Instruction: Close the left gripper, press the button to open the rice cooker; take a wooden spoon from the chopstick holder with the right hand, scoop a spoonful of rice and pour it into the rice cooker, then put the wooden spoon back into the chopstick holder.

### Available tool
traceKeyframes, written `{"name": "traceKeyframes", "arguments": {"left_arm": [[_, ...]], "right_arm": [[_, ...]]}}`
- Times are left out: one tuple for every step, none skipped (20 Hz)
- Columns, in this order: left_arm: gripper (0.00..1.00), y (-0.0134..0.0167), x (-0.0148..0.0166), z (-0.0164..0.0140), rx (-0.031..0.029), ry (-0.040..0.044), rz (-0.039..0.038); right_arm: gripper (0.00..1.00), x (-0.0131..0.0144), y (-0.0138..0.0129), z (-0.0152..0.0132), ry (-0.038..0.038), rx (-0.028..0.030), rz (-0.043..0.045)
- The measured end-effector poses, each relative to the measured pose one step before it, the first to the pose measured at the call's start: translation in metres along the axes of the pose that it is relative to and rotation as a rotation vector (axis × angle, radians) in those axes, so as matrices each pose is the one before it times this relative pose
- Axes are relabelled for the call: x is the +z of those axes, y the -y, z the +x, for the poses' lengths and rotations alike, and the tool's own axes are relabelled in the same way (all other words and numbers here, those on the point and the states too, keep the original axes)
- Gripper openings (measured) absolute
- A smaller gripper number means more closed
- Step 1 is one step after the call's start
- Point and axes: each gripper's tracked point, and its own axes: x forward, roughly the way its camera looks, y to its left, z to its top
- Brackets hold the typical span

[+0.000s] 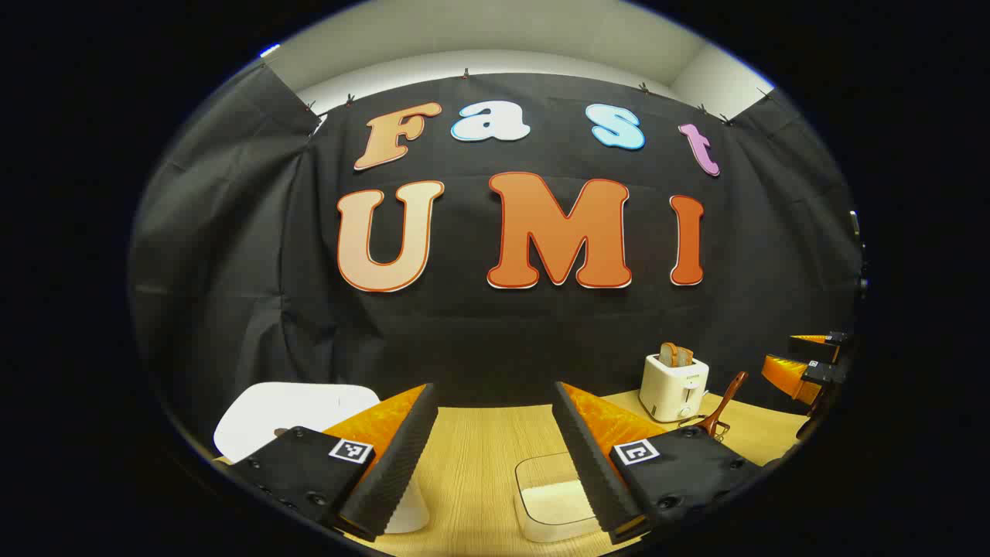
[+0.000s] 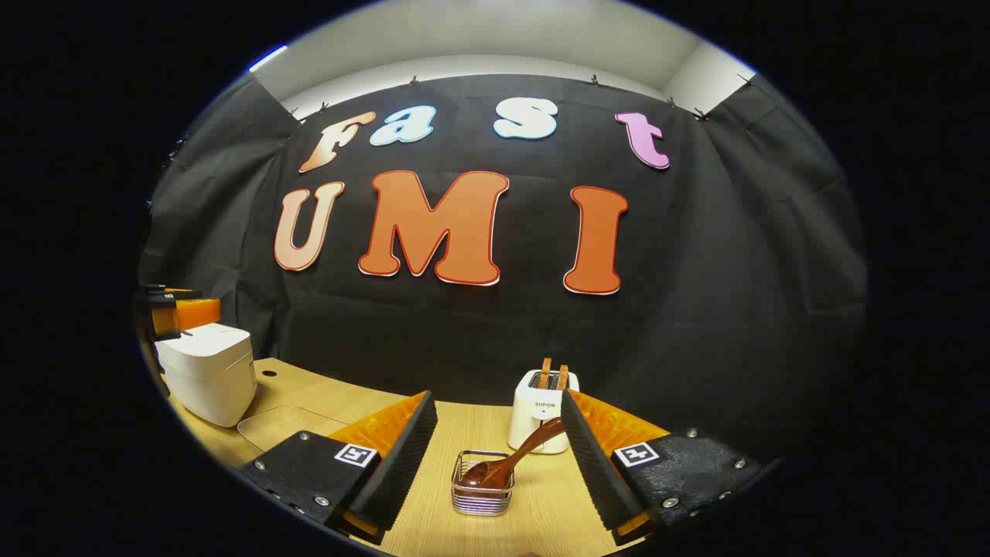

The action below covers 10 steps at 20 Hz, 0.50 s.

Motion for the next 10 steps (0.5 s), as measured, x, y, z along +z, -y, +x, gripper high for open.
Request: {"name": "traceKeyframes", "arguments": {"left_arm": [[0.98,-0.00024,-0.00022,-0.00069,0.00113,-0.00023,-0.00055],[0.98,-0.00029,-0.00016,-0.0007,0.00059,0.00109,-0.00248],[0.98,-0.0014,0.00029,-0.00085,0.00082,0.00118,-0.00171],[0.98,-0.00145,-0.00187,0.00095,0.00517,-0.00347,-0.0021],[0.98,-0.00153,-0.00038,-0.00064,0.0035,-0.00188,-0.00026],[0.98,-0.00167,0.00036,0.00074,0.00559,0.00018,-0.00009],[0.98,-0.00137,0.00046,-0.0005,0.00262,0.00144,0.0001],[0.98,-0.00003,-0.00031,-0.00151,0.00232,0.00059,0.00009],[0.98,0.0,-0.00036,0.0011,0.00034,-0.00086,-0.00084],[0.97,-0.0005,-0.00037,-0.00085,0.00021,-0.00073,0.00019]], "right_arm": [[0.95,-0.00205,0.00185,-0.00021,-0.00243,-0.0047,-0.00312],[0.95,-0.00166,0.00032,-0.0007,-0.0065,-0.00376,-0.00243],[0.95,0.00003,-0.00034,0.00029,-0.00152,0.00161,0.00038],[0.96,0.00024,0.00061,-0.00005,-0.00143,-0.00023,0.00177],[0.96,0.00029,-0.00099,-0.00085,0.00021,0.00157,0.00307],[0.96,0.00068,-0.00059,-0.00021,0.00097,0.00072,0.00349],[0.96,-0.00006,0.0002,0.00108,-0.00128,0.00131,0.0027],[0.96,0.0001,-0.0004,0.00046,-0.00023,0.00121,0.00153],[0.96,-0.00027,0.00042,0.00023,-0.00179,-0.00102,0.00107],[0.96,-0.00053,-0.00073,-0.00085,-0.00188,0.00021,0.00078]]}}
